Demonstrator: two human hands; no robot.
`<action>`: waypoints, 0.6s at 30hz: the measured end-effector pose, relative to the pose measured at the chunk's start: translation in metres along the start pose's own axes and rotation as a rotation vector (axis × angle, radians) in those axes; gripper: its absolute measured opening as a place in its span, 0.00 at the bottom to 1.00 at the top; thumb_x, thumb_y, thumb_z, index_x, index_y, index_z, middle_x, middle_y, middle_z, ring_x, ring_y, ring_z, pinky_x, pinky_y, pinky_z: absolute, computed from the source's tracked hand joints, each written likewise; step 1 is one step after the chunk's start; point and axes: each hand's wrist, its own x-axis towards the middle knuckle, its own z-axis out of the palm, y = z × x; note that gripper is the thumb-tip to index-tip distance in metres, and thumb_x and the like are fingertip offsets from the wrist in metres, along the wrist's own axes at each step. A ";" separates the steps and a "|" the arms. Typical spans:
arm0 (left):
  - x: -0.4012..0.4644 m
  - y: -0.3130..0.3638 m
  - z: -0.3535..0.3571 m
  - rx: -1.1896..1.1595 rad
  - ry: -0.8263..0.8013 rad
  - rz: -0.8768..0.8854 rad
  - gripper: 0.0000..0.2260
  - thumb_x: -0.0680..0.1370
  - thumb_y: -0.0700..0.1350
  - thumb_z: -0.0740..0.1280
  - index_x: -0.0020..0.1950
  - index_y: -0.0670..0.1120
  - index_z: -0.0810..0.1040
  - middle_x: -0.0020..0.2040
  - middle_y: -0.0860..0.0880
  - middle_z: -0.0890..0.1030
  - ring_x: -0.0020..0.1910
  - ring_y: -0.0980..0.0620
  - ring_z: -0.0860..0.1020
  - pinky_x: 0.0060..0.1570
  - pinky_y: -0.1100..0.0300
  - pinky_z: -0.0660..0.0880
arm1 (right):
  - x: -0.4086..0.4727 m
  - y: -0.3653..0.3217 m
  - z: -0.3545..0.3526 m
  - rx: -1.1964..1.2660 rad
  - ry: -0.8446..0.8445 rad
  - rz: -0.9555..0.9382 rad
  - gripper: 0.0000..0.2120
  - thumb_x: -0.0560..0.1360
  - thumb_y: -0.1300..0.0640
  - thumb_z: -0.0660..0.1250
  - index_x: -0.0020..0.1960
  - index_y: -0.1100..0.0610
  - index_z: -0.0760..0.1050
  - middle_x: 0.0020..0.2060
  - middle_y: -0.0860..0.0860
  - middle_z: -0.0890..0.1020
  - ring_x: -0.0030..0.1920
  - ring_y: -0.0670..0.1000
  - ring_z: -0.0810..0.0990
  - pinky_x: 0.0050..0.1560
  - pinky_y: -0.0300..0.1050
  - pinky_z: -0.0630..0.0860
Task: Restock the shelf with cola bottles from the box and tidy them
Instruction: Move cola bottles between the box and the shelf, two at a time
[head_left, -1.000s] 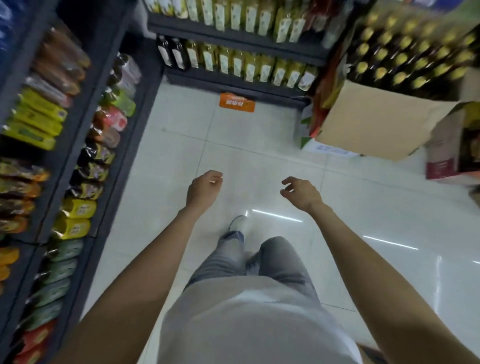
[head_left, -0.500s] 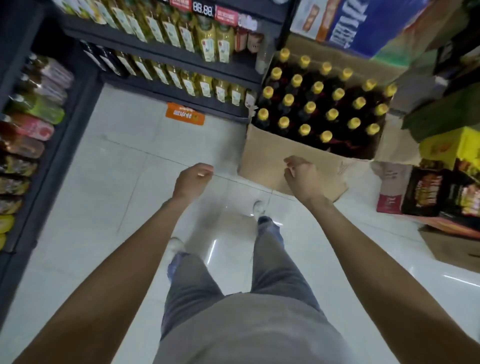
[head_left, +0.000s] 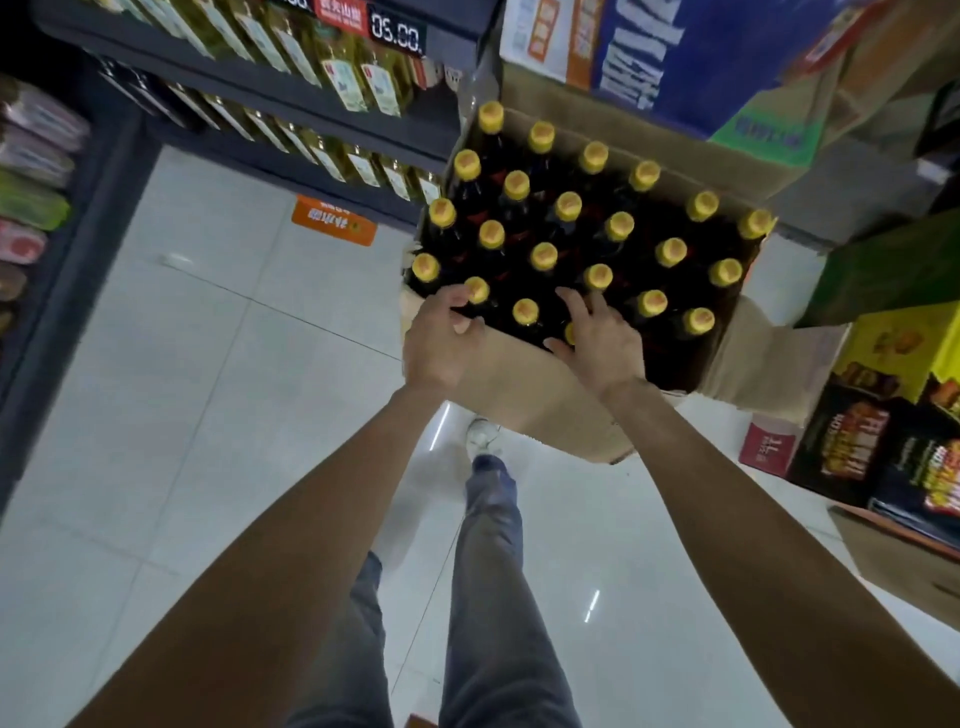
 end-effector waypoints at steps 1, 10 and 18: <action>0.005 -0.001 0.002 0.041 0.028 0.018 0.17 0.76 0.44 0.68 0.65 0.48 0.73 0.61 0.51 0.77 0.53 0.55 0.77 0.49 0.65 0.68 | 0.004 0.005 0.004 0.061 -0.024 -0.001 0.28 0.75 0.49 0.67 0.71 0.53 0.63 0.61 0.56 0.71 0.58 0.58 0.75 0.47 0.51 0.75; 0.035 -0.018 0.027 0.126 0.051 0.034 0.24 0.73 0.50 0.73 0.67 0.47 0.74 0.60 0.49 0.79 0.56 0.51 0.78 0.52 0.60 0.71 | -0.011 0.031 0.050 0.593 0.169 0.162 0.24 0.71 0.47 0.71 0.66 0.49 0.74 0.62 0.51 0.75 0.60 0.56 0.71 0.55 0.50 0.74; 0.046 -0.005 0.051 0.064 0.157 -0.100 0.24 0.70 0.52 0.74 0.65 0.52 0.76 0.62 0.49 0.79 0.62 0.48 0.75 0.56 0.54 0.73 | -0.026 0.019 -0.005 0.704 0.444 -0.027 0.20 0.74 0.46 0.66 0.60 0.57 0.76 0.59 0.47 0.78 0.62 0.48 0.72 0.63 0.39 0.65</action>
